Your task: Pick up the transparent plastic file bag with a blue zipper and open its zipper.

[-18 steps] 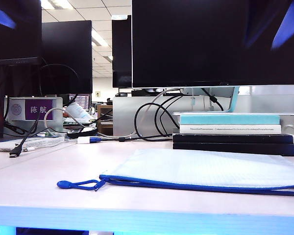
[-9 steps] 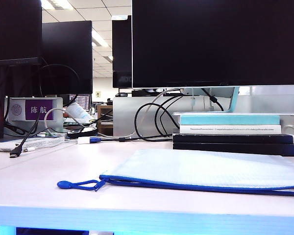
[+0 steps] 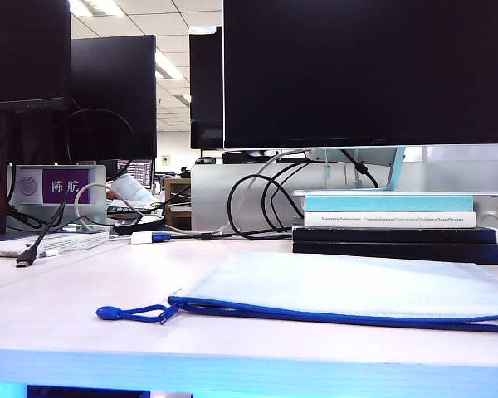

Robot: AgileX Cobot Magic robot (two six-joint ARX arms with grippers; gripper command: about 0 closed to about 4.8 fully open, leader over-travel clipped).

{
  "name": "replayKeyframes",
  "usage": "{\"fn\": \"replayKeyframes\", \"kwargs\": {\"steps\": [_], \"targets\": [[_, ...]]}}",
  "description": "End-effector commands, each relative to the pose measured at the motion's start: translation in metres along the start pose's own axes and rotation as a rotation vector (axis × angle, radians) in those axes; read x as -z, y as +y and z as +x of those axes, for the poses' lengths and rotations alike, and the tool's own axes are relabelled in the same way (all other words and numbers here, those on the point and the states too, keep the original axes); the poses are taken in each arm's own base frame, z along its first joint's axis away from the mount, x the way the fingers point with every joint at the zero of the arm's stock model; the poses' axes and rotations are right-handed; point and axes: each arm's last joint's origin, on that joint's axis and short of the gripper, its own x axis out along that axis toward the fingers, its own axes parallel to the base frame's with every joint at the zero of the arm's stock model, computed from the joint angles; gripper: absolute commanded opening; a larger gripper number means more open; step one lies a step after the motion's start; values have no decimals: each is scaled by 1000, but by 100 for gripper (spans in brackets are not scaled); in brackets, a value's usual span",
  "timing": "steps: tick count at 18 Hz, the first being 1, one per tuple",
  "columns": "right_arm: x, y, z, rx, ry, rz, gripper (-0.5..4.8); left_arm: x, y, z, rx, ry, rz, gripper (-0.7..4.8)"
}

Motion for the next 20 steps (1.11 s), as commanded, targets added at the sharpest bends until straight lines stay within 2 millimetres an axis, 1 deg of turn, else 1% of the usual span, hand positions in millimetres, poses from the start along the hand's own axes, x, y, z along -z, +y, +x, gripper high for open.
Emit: {"fn": "replayKeyframes", "kwargs": {"steps": [1, 2, 3, 4, 5, 6, 8, 9, 11, 13, 14, 15, 17, 20], "targets": [[28, -4, -1, 80, -147, 59, 114, 20, 2, -1, -15, -71, -75, 149], [45, -7, 1, 158, -130, 80, 103, 30, 2, -1, -11, -82, -82, 110], [59, -10, 2, 265, -115, 91, 102, 37, 2, -1, -2, -92, -80, 110], [67, -12, 3, 302, -108, 87, 76, 42, 2, -1, -2, -105, -79, 110], [73, -13, 4, 310, -119, 84, 25, 45, 2, -1, 1, -108, -77, 86], [76, -16, 5, 296, -134, 75, -1, 46, 2, -1, 23, -101, -75, 52], [76, -23, 6, 180, -116, 42, -1, 46, 1, -1, 55, -97, -57, 46], [78, -26, 6, 153, -99, 49, -1, 47, 1, -1, 57, -95, -56, 46], [80, -38, 4, 148, -66, 60, -1, 52, 1, 1, 56, -80, -44, 3], [82, -39, 3, 99, -70, 54, -1, 53, 1, 1, 53, -75, -32, -6], [84, -39, 3, 101, -49, 52, -1, 53, 1, 1, 51, -74, -10, -6], [91, -39, 4, 140, -10, 57, -1, 55, 2, 2, 49, -71, -1, -6], [103, -40, 3, 196, 113, 48, -1, 58, 2, 2, 29, -57, -4, -6], [114, -42, 1, 282, 222, 60, -1, 62, 4, 3, -22, -12, -5, -6]]}}
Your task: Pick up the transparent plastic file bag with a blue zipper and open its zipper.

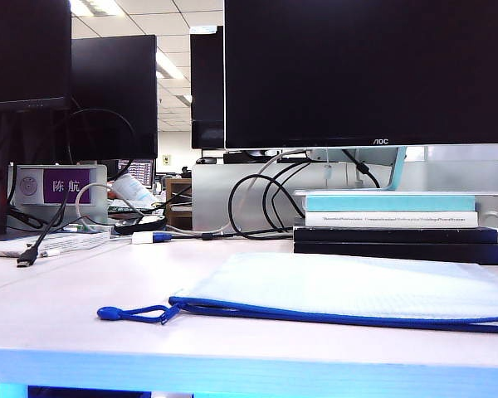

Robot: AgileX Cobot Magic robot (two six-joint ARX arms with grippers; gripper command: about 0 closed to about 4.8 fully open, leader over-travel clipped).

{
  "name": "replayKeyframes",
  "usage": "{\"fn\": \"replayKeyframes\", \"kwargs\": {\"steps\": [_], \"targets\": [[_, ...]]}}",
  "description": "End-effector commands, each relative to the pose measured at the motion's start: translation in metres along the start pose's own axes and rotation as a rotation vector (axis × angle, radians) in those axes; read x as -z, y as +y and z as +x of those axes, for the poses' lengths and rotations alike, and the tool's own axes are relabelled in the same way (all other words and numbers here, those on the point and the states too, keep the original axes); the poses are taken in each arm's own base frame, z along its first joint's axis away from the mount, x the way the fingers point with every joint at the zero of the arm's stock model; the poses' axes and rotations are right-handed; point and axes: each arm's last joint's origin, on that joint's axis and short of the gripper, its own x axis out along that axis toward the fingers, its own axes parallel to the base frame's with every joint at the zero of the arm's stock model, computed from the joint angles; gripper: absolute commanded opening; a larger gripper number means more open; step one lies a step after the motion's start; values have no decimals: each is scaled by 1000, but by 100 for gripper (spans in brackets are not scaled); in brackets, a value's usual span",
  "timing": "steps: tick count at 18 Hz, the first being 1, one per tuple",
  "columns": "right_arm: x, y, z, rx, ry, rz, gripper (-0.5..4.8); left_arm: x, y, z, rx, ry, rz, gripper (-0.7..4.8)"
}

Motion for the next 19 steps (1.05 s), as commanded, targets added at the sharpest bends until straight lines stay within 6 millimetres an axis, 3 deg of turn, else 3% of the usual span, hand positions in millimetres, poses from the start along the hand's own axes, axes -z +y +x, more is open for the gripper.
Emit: {"fn": "replayKeyframes", "kwargs": {"steps": [1, 4, 5, 6, 19], "targets": [[11, -4, 0, 77, 81, 3, 0, 4, 2, -1, -47, 43, 3, -6], [11, -3, 0, 72, 79, 49, 0, 9, 2, 0, -44, 65, 0, -4], [13, -4, 0, 99, 98, 81, -1, 23, 3, 1, -51, 146, 15, -4], [14, -4, 0, 102, 110, 82, -1, 25, 3, 1, -51, 161, 29, -4], [14, -4, 0, 105, 105, 81, -1, 31, 4, 0, -74, 218, 30, -3]]}}
